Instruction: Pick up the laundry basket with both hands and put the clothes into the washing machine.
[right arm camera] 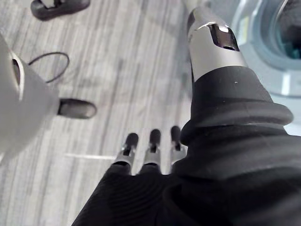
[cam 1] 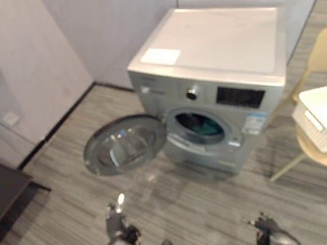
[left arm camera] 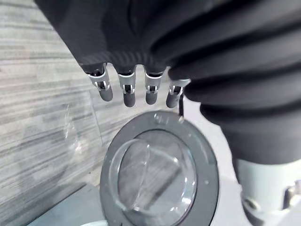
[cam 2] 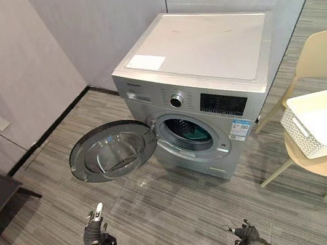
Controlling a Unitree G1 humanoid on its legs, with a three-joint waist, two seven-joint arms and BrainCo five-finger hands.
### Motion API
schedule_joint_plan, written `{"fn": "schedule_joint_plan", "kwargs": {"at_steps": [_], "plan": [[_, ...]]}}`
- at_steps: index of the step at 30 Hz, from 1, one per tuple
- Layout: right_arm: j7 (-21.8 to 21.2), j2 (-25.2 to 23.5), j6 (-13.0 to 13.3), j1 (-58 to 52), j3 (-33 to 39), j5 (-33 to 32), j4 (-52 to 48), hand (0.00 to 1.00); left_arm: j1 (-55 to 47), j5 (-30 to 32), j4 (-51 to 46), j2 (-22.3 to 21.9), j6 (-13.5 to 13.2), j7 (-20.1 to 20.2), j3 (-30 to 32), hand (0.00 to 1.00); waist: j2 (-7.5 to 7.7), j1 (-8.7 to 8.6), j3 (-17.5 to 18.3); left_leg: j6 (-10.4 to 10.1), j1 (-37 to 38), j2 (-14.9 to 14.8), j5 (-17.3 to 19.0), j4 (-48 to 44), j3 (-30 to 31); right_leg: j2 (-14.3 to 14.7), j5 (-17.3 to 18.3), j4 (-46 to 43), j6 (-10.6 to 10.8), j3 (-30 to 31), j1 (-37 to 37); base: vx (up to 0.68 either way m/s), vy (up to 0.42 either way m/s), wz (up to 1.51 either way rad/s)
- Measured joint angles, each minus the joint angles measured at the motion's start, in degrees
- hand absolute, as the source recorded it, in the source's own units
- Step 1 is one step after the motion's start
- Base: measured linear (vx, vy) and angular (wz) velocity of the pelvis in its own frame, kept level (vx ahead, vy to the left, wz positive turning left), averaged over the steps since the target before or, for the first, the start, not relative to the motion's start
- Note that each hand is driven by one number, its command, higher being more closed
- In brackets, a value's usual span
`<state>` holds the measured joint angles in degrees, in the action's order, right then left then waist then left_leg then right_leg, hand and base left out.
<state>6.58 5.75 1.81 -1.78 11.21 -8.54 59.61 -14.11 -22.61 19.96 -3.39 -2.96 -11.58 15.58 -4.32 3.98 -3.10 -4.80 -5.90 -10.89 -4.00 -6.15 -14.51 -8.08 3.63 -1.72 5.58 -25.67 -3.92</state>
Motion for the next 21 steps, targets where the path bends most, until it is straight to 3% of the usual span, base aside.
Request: {"fn": "schedule_joint_plan", "kwargs": {"at_steps": [4,6,10,12,15,17,19,21], "plan": [[-1.56,1.97,-0.88,-1.47,0.13,2.42,-0.91,0.00,0.89,10.95,-4.69,0.30,3.08,-1.77,11.29,0.00,-0.45,-0.31,-0.32,-0.05,0.94,0.10,0.01,0.30,1.09,-0.10,0.79,0.51,0.07,0.53,-0.76,-0.08,0.007,-0.02],[-1.97,2.47,-1.18,-2.69,-0.04,2.68,-1.38,0.00,2.81,15.07,-6.98,2.51,4.60,-3.72,18.16,0.00,-0.62,-0.40,-0.33,-0.06,1.53,0.33,0.07,1.30,1.79,-0.23,0.76,0.54,0.09,0.69,-0.76,-0.06,0.033,-0.05],[-3.10,2.35,-1.31,-5.76,-0.52,2.68,-2.15,0.00,7.58,21.00,-7.17,11.81,7.01,-8.76,27.39,0.00,-0.36,-1.70,-0.32,-0.22,1.84,0.92,1.53,2.54,1.08,-0.60,0.07,0.71,1.08,0.34,-0.63,-0.01,0.066,0.03],[-2.97,2.34,-1.15,-6.52,-0.49,2.31,-2.81,0.00,12.49,24.29,-4.63,19.31,7.87,-11.61,31.94,0.00,1.17,-1.67,-0.51,-0.04,1.69,1.94,1.63,3.45,0.00,-1.67,-1.17,0.97,1.79,0.81,0.37,0.02,0.077,-0.13],[-2.93,2.16,-0.97,-6.43,-0.79,1.90,-4.56,0.00,18.16,26.18,2.78,29.11,8.49,-12.84,32.44,0.00,2.72,-1.44,-1.47,0.07,0.88,2.46,1.69,3.34,-1.34,-2.59,-1.48,-0.52,1.78,2.11,2.53,0.01,0.071,-0.21],[-2.75,2.03,0.16,-4.83,-2.70,0.16,-7.45,0.00,27.25,27.50,11.09,38.97,8.58,-13.48,31.00,0.00,4.48,-1.45,-3.70,0.31,-2.66,2.17,1.81,1.50,-1.98,-3.29,-1.40,-3.54,1.68,2.86,6.75,-0.04,0.056,-0.18],[-2.22,1.36,1.31,-2.68,-3.42,-0.78,-11.28,0.00,36.26,28.47,15.00,45.15,8.53,-13.46,26.72,0.00,6.23,-1.01,-6.58,0.40,-6.83,1.43,1.85,-1.01,-2.45,-3.56,-1.33,-6.11,1.54,3.62,11.14,-0.09,0.035,-0.13],[-1.39,1.19,2.54,-1.46,-4.51,-2.39,-14.32,0.00,43.62,29.05,16.81,47.77,8.28,-13.07,20.71,0.00,7.43,-0.12,-8.85,1.00,-10.05,0.73,2.27,-3.30,-2.74,-3.63,-1.42,-7.56,1.39,3.92,14.19,-0.11,0.030,-0.11]]}}
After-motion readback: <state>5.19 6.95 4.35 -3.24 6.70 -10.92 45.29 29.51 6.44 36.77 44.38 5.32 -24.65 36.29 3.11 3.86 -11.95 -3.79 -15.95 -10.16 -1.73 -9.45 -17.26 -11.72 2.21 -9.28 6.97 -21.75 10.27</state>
